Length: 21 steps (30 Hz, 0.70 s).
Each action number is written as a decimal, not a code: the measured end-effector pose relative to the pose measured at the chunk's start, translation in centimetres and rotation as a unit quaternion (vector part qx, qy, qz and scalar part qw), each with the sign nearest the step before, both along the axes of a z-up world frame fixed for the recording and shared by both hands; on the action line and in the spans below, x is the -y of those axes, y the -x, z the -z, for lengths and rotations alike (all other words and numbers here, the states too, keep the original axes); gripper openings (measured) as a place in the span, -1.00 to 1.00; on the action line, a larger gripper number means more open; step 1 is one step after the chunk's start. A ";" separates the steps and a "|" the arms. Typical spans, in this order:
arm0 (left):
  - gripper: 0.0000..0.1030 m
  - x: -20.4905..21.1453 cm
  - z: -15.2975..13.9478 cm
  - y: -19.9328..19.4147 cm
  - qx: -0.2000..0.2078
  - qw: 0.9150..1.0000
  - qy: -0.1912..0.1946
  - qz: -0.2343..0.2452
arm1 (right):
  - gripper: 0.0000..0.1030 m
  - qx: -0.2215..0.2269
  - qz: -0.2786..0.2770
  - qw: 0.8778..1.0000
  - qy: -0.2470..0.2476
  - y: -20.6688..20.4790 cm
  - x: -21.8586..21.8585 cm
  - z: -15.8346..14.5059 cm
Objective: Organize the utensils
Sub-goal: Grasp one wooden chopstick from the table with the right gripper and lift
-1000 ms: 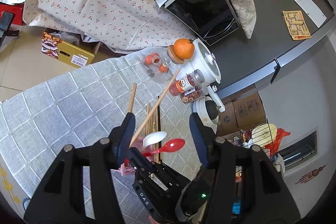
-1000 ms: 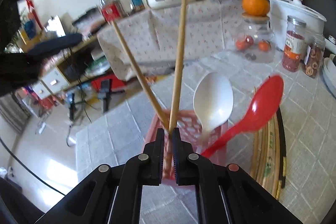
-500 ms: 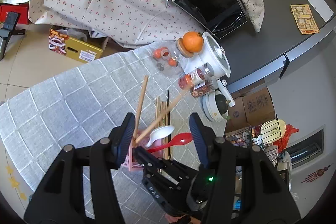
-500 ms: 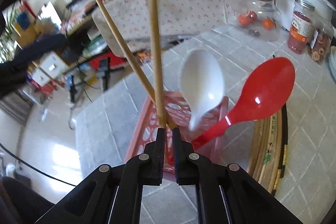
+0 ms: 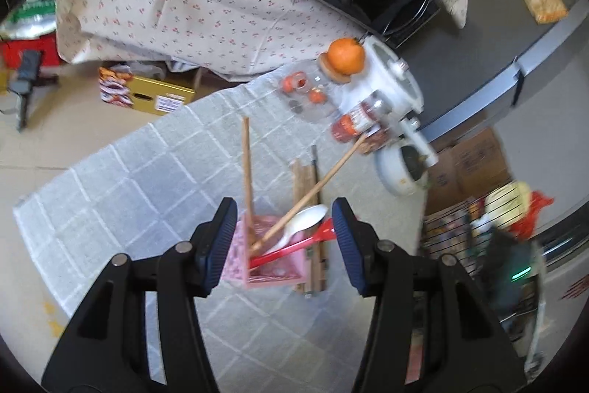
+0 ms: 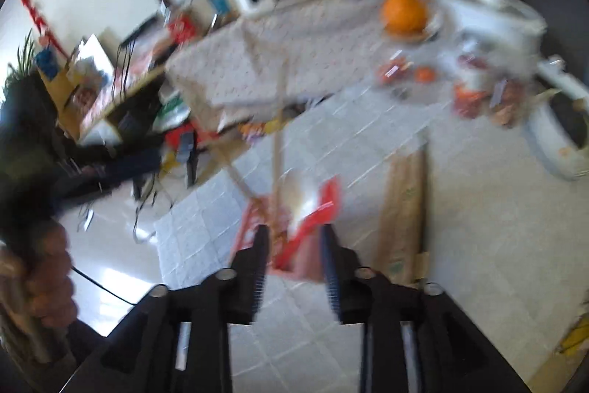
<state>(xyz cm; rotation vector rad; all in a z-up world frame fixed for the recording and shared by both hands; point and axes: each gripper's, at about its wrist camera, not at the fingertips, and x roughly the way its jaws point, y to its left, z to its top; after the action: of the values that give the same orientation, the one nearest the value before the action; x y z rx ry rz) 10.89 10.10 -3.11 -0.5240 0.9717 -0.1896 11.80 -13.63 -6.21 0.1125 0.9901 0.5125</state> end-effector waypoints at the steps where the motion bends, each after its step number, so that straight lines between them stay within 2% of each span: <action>1: 0.06 0.5 -0.1 0.1 -0.001 1.000 -0.014 0.005 | -0.14 0.010 0.020 1.000 -0.010 0.1 1.9 -0.9; 3: 0.07 1.2 -0.3 0.3 -0.001 1.000 -0.028 0.012 | -0.13 0.012 0.049 0.998 -0.031 -0.1 5.0 -1.8; 5: 0.10 1.9 -0.5 0.5 -0.002 0.999 -0.041 0.017 | -0.13 0.003 0.066 0.997 -0.032 -0.8 7.2 -1.4; 8: 0.34 3.4 -0.4 0.6 -0.011 0.997 -0.079 0.024 | -0.13 -0.031 0.089 0.995 0.006 -2.4 9.1 1.4; 11: 0.35 4.5 -0.4 1.0 -0.015 0.993 -0.113 0.029 | -0.13 -0.079 0.094 0.992 0.031 -4.1 9.7 5.3; 14: 0.36 4.5 -0.1 1.1 -0.026 0.992 -0.118 0.023 | -0.13 -0.115 0.095 0.988 0.029 -5.9 9.7 8.3; 17: 0.36 4.2 0.8 0.9 -0.048 0.992 -0.112 0.011 | -0.22 -0.152 0.088 0.984 0.012 -7.0 8.9 11.1; 19: 0.36 4.0 1.4 0.7 -0.059 0.992 -0.107 0.011 | -0.37 -0.161 0.067 0.985 0.013 -7.4 7.1 12.2; 21: 0.36 4.1 1.6 0.7 -0.064 0.992 -0.107 0.007 | -0.39 -0.160 0.045 0.986 0.019 -7.9 5.3 12.7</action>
<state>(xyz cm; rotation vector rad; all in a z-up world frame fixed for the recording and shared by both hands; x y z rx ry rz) 10.15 5.99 -4.72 -0.3350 1.1060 -0.0645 19.66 -18.91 -18.93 0.2085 1.3020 0.3981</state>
